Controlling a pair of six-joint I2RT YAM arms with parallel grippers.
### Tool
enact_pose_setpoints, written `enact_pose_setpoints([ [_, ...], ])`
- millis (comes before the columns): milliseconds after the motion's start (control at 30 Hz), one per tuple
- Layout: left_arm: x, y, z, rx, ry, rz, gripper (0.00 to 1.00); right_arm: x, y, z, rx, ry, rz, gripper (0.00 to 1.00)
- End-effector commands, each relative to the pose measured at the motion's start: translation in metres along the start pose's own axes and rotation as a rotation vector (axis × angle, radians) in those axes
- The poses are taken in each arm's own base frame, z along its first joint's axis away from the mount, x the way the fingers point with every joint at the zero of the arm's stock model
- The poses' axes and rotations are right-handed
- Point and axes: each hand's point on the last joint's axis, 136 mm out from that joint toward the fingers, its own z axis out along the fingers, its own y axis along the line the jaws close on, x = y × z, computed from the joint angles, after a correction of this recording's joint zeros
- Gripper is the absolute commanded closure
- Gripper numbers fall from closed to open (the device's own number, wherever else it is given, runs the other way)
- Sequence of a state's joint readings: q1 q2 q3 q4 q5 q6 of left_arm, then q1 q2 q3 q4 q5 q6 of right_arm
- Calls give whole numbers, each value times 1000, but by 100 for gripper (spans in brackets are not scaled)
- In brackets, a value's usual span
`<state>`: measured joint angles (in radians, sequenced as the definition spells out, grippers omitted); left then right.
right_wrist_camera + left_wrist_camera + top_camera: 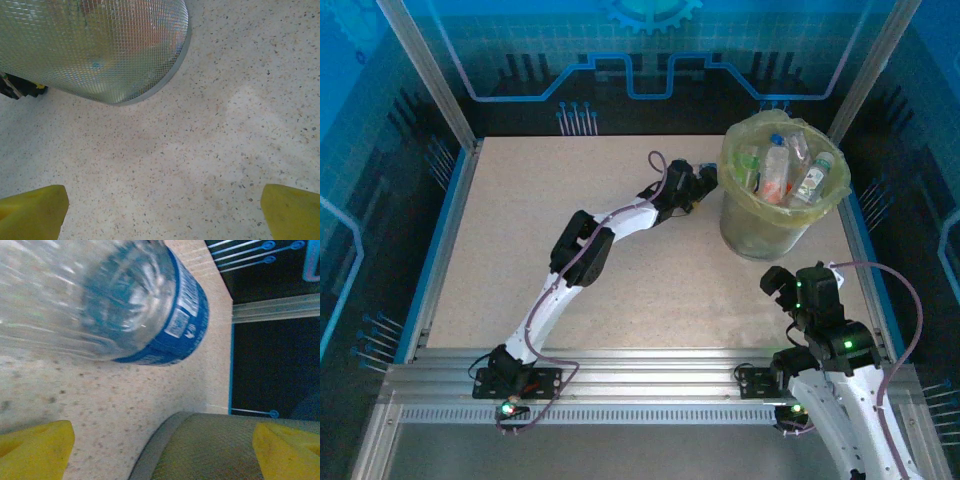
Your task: Put the plastic bottles in the bin
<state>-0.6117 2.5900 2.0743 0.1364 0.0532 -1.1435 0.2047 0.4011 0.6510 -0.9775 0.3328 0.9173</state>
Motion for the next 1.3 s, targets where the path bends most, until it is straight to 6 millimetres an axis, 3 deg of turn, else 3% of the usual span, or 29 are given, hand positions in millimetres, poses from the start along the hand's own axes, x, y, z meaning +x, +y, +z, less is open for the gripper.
enact_pose_setpoints([
  [0,-15,-10,-28,-82,-33,13,6,0,3,1,-6,1,4,0],
  [200,-12,-42,-73,-110,-3,153,6,1,3,2,-4,5,-1,0],
  [333,-38,-58,-91,-116,-53,376,5,3,2,4,-3,12,-5,0],
  [500,-88,-70,-68,19,-39,661,1,6,0,3,1,24,-10,0],
  [633,-137,-62,-40,70,-115,803,1,6,-1,0,4,31,-14,0],
  [733,-164,-52,-27,153,-211,769,1,7,-1,-1,11,42,-21,0],
  [867,-193,-29,-15,250,-313,570,1,11,-2,0,23,66,-32,0],
  [1100,-183,-19,-1,277,-307,524,1,16,-5,3,32,83,-33,0],
  [1267,-152,-23,9,297,-231,585,1,18,-3,7,24,90,-24,0],
])
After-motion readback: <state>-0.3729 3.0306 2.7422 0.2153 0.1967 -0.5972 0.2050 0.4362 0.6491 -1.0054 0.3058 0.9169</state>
